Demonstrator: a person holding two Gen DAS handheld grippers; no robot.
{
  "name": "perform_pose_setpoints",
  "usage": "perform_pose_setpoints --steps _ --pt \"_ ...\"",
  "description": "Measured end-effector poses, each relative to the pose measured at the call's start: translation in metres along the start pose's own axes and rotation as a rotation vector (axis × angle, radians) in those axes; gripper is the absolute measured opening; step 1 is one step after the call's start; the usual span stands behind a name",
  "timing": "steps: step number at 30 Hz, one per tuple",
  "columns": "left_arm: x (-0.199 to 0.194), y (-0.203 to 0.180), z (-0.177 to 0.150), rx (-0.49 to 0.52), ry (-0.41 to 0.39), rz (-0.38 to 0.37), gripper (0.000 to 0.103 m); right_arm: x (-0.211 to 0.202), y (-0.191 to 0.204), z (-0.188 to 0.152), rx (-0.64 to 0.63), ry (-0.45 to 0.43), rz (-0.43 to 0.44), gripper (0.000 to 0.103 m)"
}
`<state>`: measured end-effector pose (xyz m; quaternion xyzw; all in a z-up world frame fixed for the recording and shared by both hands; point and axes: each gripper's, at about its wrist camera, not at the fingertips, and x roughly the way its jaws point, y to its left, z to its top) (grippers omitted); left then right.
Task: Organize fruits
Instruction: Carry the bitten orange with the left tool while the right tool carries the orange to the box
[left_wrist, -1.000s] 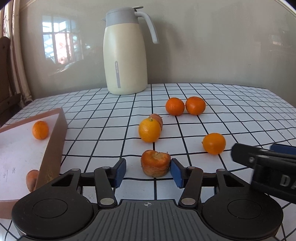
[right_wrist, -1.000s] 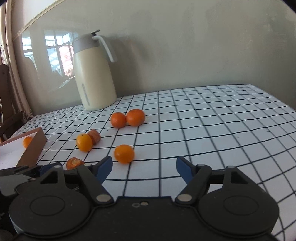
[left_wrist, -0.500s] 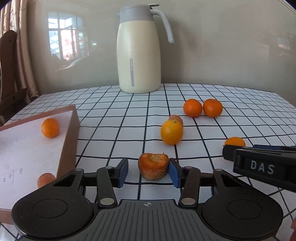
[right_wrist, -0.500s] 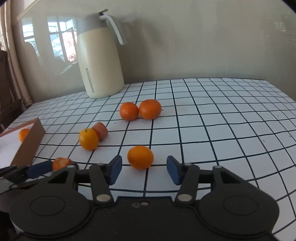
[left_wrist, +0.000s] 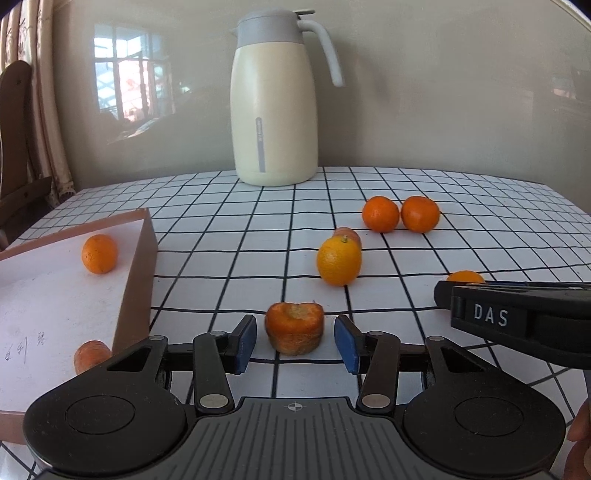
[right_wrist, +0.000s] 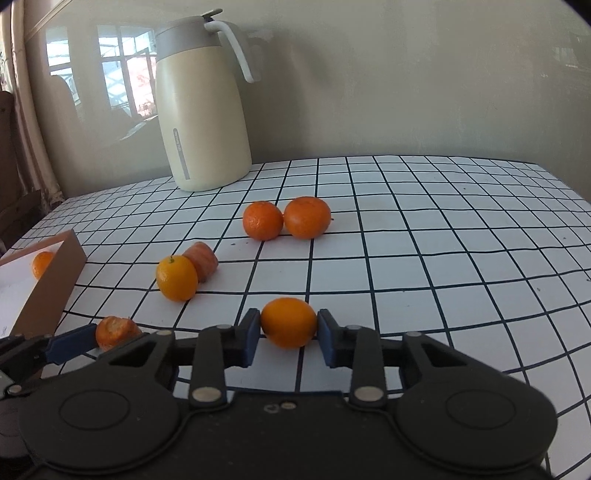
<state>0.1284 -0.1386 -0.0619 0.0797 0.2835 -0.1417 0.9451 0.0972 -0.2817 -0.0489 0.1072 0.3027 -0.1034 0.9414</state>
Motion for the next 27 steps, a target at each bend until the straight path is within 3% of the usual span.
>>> perform_pose_setpoints --steps 3,8,27 --pt "-0.001 -0.003 -0.001 0.008 -0.008 -0.001 0.04 -0.002 0.0 -0.001 0.002 -0.002 0.002 0.024" --pt "-0.001 -0.003 0.0 0.008 -0.01 0.003 0.035 -0.005 -0.001 -0.003 -0.003 -0.005 0.008 0.024" --pt "-0.012 -0.009 -0.009 0.02 -0.026 -0.013 0.035 -0.031 -0.005 -0.017 -0.028 -0.019 0.026 0.024"
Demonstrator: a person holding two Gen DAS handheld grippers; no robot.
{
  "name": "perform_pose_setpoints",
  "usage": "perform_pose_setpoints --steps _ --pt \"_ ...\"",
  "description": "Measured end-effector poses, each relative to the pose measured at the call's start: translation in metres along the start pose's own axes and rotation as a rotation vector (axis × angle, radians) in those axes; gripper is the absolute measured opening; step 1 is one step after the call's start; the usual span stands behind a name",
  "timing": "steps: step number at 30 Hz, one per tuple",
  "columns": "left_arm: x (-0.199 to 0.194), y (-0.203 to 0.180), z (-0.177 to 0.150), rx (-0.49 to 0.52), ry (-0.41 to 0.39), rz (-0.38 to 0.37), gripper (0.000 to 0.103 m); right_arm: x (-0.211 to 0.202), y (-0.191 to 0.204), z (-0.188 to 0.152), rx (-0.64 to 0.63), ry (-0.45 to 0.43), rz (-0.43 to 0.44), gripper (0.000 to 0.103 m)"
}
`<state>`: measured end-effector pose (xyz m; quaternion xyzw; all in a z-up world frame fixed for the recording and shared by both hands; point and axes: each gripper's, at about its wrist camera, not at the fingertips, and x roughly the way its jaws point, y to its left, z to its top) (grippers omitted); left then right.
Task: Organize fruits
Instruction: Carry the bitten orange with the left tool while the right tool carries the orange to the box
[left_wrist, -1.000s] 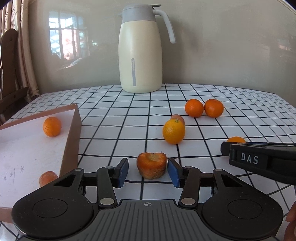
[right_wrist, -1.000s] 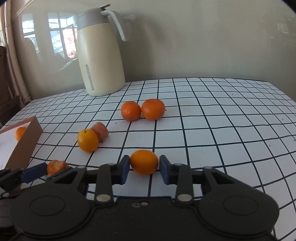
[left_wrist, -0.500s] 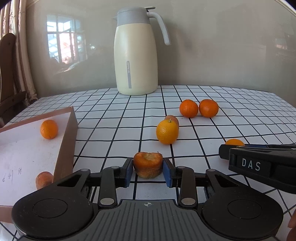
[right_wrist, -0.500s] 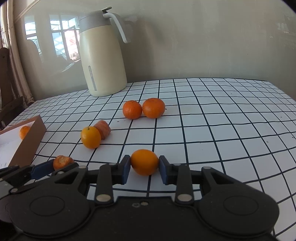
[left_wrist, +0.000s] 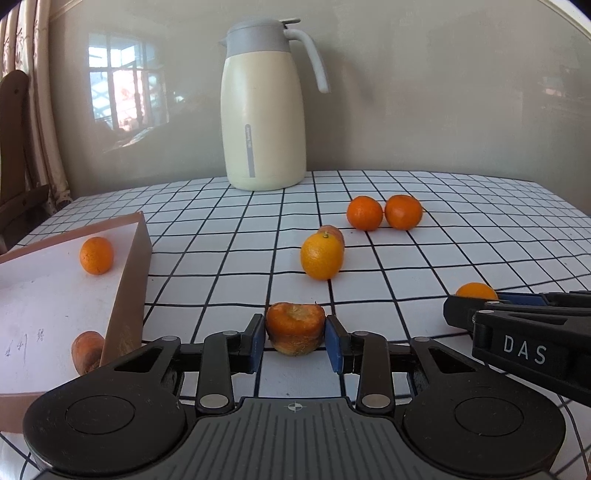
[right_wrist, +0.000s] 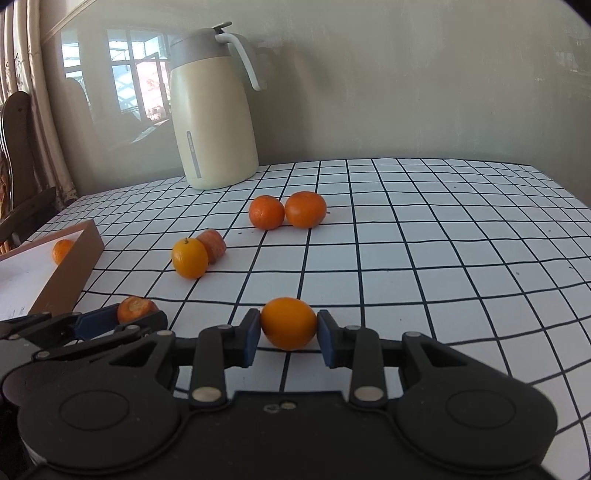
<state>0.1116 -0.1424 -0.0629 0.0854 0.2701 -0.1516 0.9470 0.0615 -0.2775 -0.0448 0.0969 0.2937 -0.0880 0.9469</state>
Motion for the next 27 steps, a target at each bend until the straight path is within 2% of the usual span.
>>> perform_pose_setpoints --steps 7,16,21,27 --pt "-0.011 -0.003 -0.004 0.014 -0.014 -0.017 0.035 -0.012 0.003 -0.003 -0.014 -0.01 0.007 0.024" --pt "-0.031 0.001 -0.006 0.017 -0.007 -0.077 0.035 -0.028 0.001 -0.008 -0.021 -0.004 0.018 0.024" --pt "-0.04 0.008 -0.007 -0.001 0.003 -0.099 0.035 -0.041 0.007 -0.009 -0.043 -0.012 0.029 0.024" --pt "-0.064 0.023 -0.005 -0.007 -0.023 -0.111 0.035 -0.055 0.017 -0.01 -0.067 -0.026 0.069 0.024"
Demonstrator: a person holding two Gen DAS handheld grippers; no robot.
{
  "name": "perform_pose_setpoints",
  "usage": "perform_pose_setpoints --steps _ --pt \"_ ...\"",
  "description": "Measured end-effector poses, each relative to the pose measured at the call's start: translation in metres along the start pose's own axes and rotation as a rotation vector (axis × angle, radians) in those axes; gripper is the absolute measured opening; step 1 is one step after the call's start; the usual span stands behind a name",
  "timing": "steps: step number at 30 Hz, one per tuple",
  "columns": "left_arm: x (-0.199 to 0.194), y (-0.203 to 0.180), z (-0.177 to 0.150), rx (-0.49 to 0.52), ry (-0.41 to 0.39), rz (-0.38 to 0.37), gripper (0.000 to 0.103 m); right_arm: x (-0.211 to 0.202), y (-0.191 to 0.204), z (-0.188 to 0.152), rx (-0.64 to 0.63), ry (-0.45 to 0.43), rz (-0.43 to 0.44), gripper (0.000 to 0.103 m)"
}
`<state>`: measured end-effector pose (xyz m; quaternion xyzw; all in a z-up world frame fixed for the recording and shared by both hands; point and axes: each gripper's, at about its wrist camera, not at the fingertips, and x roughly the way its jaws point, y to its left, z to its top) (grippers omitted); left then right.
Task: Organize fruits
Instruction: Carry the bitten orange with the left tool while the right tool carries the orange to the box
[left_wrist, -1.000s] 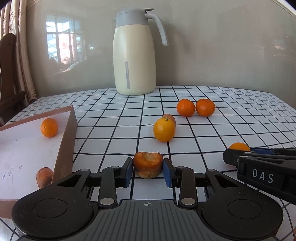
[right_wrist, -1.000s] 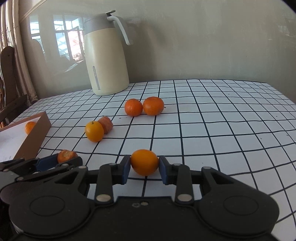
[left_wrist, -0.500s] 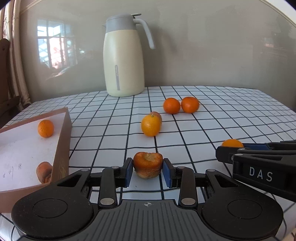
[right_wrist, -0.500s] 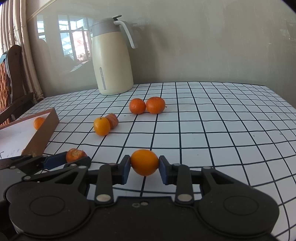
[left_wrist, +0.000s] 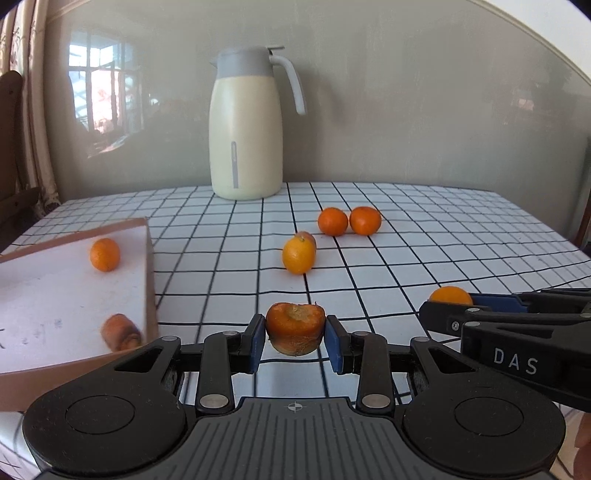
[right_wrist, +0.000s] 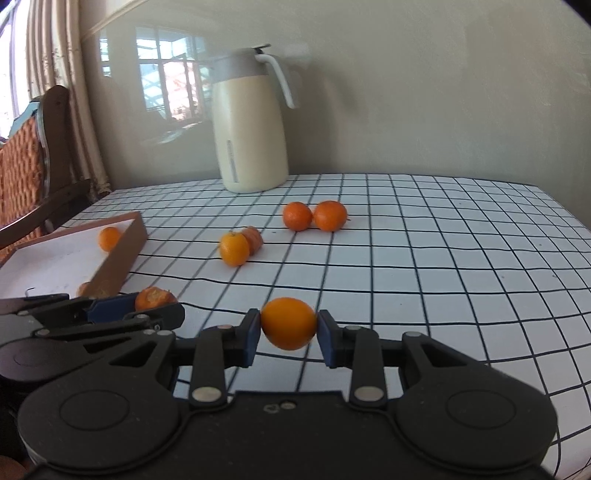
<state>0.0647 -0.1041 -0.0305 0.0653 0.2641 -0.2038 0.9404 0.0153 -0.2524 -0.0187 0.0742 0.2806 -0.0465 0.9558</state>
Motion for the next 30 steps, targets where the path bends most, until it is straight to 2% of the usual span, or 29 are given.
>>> perform_pose_setpoints --steps 10,19,30 --pt "-0.042 0.041 0.0 -0.041 -0.05 0.047 0.035 -0.004 0.038 0.007 -0.04 -0.04 0.11 0.024" --pt "-0.065 0.083 0.0 -0.1 -0.107 0.144 0.035 -0.002 0.078 0.014 -0.065 -0.086 0.213 0.024" --pt "-0.077 0.133 -0.008 -0.166 -0.125 0.252 0.035 0.006 0.122 0.019 -0.091 -0.134 0.292 0.024"
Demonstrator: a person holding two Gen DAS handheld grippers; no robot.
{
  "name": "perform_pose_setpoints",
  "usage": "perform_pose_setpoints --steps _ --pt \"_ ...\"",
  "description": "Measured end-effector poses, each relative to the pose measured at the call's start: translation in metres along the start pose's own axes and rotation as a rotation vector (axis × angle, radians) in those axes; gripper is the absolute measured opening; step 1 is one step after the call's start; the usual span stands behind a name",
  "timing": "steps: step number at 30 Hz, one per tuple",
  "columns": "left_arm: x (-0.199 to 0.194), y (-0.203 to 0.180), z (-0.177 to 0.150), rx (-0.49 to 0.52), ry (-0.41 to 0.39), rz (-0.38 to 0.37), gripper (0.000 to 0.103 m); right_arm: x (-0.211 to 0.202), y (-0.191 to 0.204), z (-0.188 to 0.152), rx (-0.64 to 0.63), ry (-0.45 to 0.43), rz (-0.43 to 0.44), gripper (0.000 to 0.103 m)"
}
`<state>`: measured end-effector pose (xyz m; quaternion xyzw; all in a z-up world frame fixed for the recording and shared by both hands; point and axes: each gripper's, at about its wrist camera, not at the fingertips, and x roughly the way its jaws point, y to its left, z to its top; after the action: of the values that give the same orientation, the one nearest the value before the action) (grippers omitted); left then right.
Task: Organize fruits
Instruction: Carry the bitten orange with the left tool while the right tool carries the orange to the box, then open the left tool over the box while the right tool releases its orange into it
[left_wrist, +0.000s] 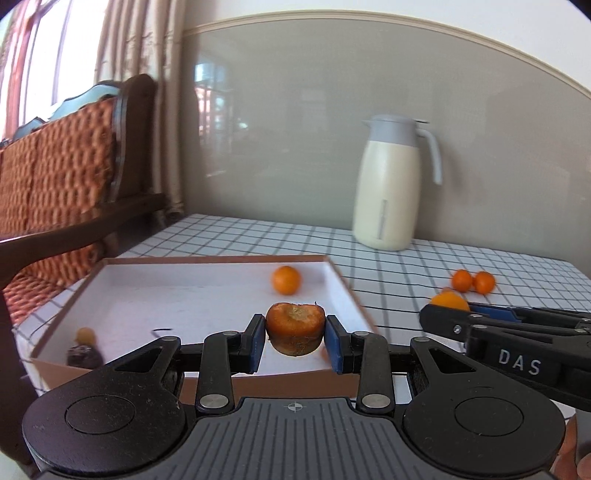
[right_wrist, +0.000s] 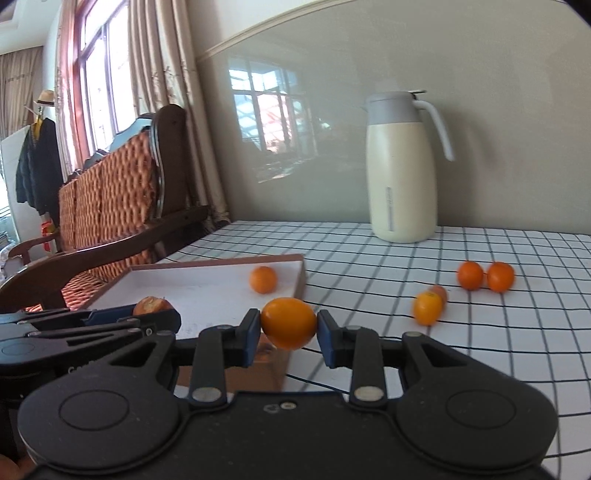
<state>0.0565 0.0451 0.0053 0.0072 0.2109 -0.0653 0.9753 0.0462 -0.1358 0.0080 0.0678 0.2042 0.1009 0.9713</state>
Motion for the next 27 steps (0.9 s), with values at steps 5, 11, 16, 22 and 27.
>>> perform_pose_setpoints --steps 5,11,16,22,27 --pt "0.0 0.022 -0.001 -0.027 -0.009 0.052 0.035 0.008 0.013 0.003 -0.007 -0.02 0.007 0.024" --pt "0.005 0.047 -0.002 -0.057 -0.015 0.119 0.035 0.019 0.027 0.004 -0.028 -0.037 0.003 0.024" --pt "0.011 0.066 -0.003 -0.084 -0.008 0.164 0.035 0.028 0.036 0.005 -0.026 -0.044 0.001 0.024" --pt "0.02 0.085 -0.003 -0.101 0.0 0.214 0.035 0.041 0.041 0.007 -0.007 -0.043 -0.005 0.025" --pt "0.031 0.1 -0.002 -0.119 0.009 0.25 0.035 0.054 0.045 0.008 -0.003 -0.033 -0.015 0.025"
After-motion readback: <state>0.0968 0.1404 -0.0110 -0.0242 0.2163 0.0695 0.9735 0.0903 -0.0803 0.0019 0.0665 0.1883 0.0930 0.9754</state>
